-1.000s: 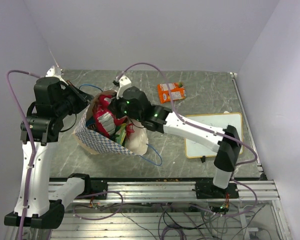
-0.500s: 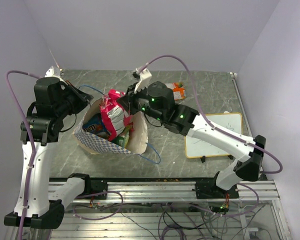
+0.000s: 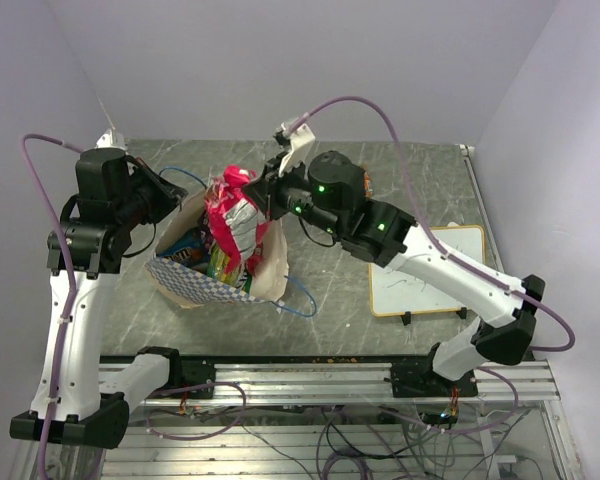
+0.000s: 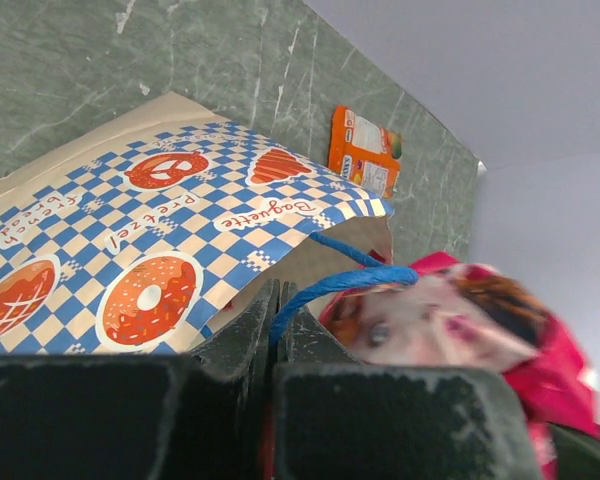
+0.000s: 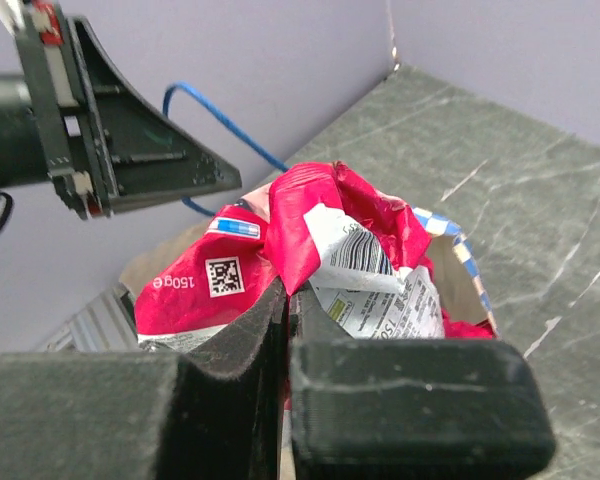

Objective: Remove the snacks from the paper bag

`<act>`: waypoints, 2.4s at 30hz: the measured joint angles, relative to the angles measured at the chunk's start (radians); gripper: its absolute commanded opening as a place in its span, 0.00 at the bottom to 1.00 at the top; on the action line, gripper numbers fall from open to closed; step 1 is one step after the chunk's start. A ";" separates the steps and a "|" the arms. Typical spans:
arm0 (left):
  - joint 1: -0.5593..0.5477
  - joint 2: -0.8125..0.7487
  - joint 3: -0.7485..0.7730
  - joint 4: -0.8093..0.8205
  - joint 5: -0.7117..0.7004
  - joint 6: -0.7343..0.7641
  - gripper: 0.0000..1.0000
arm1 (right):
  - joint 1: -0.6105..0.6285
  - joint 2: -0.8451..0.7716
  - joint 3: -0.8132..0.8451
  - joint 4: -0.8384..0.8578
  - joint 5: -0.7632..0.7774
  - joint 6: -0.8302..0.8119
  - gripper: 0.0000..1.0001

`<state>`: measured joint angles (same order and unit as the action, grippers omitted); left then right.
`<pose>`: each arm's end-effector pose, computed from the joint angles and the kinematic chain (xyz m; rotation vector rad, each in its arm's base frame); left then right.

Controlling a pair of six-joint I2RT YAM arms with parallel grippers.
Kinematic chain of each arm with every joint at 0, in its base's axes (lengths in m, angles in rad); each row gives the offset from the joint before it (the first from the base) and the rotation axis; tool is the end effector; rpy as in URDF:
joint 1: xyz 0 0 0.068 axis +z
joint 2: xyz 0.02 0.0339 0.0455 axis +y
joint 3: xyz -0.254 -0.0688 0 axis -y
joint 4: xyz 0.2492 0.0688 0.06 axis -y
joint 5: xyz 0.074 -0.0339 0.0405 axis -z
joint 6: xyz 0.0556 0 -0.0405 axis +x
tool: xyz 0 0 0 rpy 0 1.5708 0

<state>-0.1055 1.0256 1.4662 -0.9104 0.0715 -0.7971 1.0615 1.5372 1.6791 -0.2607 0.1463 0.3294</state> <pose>0.2020 -0.0254 0.4326 -0.6682 1.9905 -0.6295 0.1913 0.3259 0.4467 -0.5261 1.6943 0.9074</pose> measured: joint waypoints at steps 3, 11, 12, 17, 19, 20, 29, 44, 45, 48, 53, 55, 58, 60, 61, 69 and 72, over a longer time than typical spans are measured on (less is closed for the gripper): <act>0.000 0.000 0.000 0.000 -0.005 0.005 0.07 | 0.000 -0.026 0.021 0.005 0.034 -0.037 0.00; 0.000 0.000 0.000 0.000 -0.005 0.009 0.07 | -0.010 -0.085 0.106 0.077 0.166 -0.194 0.00; 0.000 0.000 0.000 0.001 -0.005 0.011 0.07 | -0.014 -0.085 0.113 0.088 0.184 -0.214 0.00; 0.000 0.003 0.000 0.001 -0.004 0.027 0.07 | -0.120 -0.089 0.089 0.142 0.215 -0.351 0.00; 0.000 0.007 0.000 0.000 -0.004 0.035 0.07 | -0.196 -0.090 0.058 0.145 0.196 -0.373 0.00; 0.000 0.010 0.001 0.000 -0.003 0.039 0.07 | -0.239 -0.090 0.039 0.144 0.187 -0.381 0.00; 0.000 0.034 0.040 -0.013 0.004 0.077 0.07 | -0.559 -0.055 -0.127 0.147 0.056 -0.485 0.00; 0.000 0.118 0.103 -0.048 0.001 0.147 0.07 | -0.908 0.337 -0.077 0.110 -0.431 -0.757 0.00; 0.000 0.126 0.109 -0.055 0.000 0.151 0.07 | -0.913 0.362 -0.061 0.104 -0.456 -0.780 0.00; 0.000 0.143 0.117 -0.069 -0.002 0.158 0.07 | -0.921 0.412 -0.019 0.068 -0.521 -0.838 0.00; 0.000 0.175 0.143 -0.091 -0.008 0.174 0.07 | -0.914 0.456 0.036 0.031 -0.608 -0.894 0.00; 0.000 0.183 0.149 -0.094 -0.009 0.180 0.07 | -0.905 0.457 0.037 0.025 -0.614 -0.912 0.00; 0.000 0.189 0.156 -0.105 -0.010 0.188 0.07 | -0.882 0.471 0.041 0.031 -0.603 -0.933 0.00; 0.000 0.195 0.163 -0.112 -0.012 0.192 0.07 | -0.862 0.510 0.068 0.040 -0.582 -0.941 0.00; 0.000 0.198 0.167 -0.113 -0.014 0.194 0.07 | -0.855 0.533 0.085 0.046 -0.572 -0.941 0.00; 0.000 0.243 0.191 -0.137 -0.019 0.208 0.07 | -0.792 0.735 0.212 0.114 -0.509 -0.894 0.21; 0.000 0.258 0.211 -0.154 -0.026 0.217 0.07 | -0.771 0.765 0.209 0.163 -0.491 -0.813 0.28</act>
<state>-0.1055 1.2835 1.6768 -1.0641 0.0460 -0.5804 0.2909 2.3020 1.8877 -0.0978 -0.3443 -0.4839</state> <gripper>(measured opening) 0.081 0.214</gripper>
